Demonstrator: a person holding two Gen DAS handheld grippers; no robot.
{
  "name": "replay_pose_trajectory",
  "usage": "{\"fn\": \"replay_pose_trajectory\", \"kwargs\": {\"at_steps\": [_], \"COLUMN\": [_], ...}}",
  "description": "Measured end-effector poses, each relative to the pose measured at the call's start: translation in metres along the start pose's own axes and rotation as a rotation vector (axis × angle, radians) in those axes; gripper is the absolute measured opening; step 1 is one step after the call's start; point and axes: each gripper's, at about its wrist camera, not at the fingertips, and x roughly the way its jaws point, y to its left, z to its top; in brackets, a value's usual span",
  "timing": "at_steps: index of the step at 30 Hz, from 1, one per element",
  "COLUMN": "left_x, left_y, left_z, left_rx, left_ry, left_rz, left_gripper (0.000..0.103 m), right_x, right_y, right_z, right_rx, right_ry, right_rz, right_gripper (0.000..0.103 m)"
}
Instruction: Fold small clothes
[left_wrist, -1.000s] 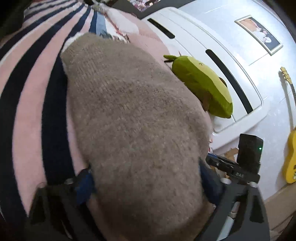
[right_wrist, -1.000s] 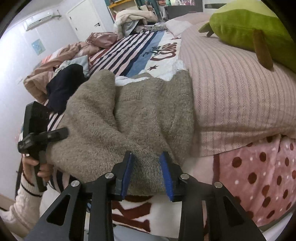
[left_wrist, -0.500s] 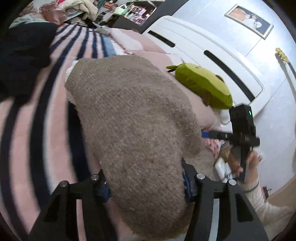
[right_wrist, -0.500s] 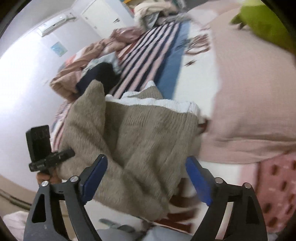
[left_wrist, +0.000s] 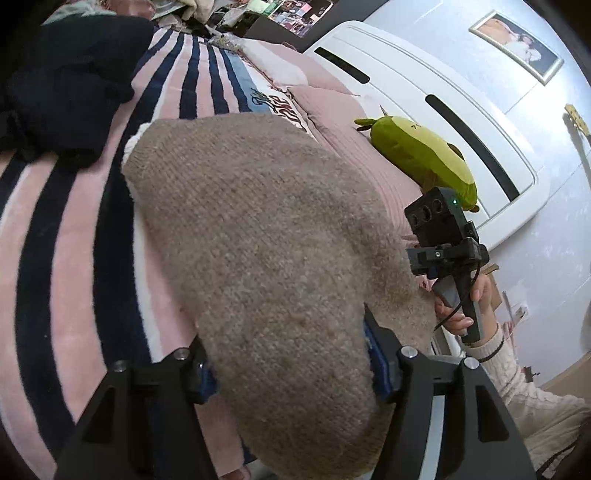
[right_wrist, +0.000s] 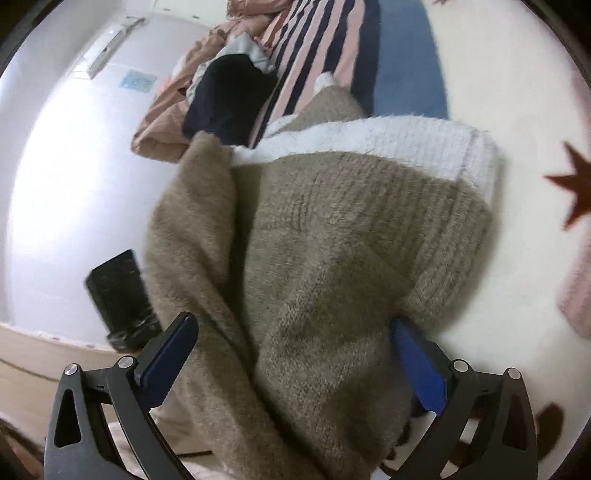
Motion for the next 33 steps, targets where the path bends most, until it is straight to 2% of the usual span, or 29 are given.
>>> {"fn": "replay_pose_trajectory", "kwargs": {"at_steps": [2, 6, 10, 12, 16, 20, 23, 26, 30, 31, 33], "left_x": [-0.004, -0.028, -0.077, -0.112, -0.192, -0.251, -0.289, -0.314, -0.320, -0.319, -0.320], "left_y": [0.002, 0.005, 0.025, 0.046, 0.101, 0.155, 0.195, 0.231, 0.255, 0.252, 0.242], "left_z": [-0.001, -0.004, -0.008, -0.012, -0.023, -0.024, -0.025, -0.038, -0.056, -0.057, -0.057], "left_rx": [-0.003, 0.038, 0.035, 0.016, -0.027, -0.071, -0.127, -0.189, -0.244, -0.240, -0.221], "left_ry": [-0.005, -0.029, -0.084, -0.113, -0.137, -0.154, -0.172, -0.162, -0.162, -0.166, -0.170], "left_rz": [-0.006, 0.019, 0.106, 0.163, 0.306, 0.422, 0.481, 0.477, 0.461, 0.480, 0.544], "left_gripper": [0.060, 0.057, 0.056, 0.056, 0.056, 0.056, 0.056, 0.057, 0.066, 0.073, 0.076], "right_x": [0.007, 0.030, 0.083, 0.114, 0.203, 0.276, 0.316, 0.350, 0.357, 0.353, 0.338], "right_y": [0.006, 0.042, 0.085, 0.109, 0.172, 0.224, 0.258, 0.282, 0.285, 0.284, 0.274], "right_z": [0.003, 0.006, 0.026, 0.035, 0.050, 0.054, 0.058, 0.056, 0.046, 0.043, 0.043], "right_rx": [-0.032, -0.109, -0.155, -0.173, -0.243, -0.265, -0.278, -0.312, -0.354, -0.359, -0.346], "right_ry": [0.013, 0.042, 0.104, 0.123, 0.180, 0.205, 0.175, 0.171, 0.158, 0.163, 0.169], "right_rz": [-0.004, 0.009, -0.007, 0.000, 0.018, 0.028, 0.033, 0.031, 0.000, -0.001, 0.004], "right_gripper": [0.103, 0.103, 0.102, 0.102, 0.099, 0.099, 0.099, 0.100, 0.100, 0.100, 0.099]}}
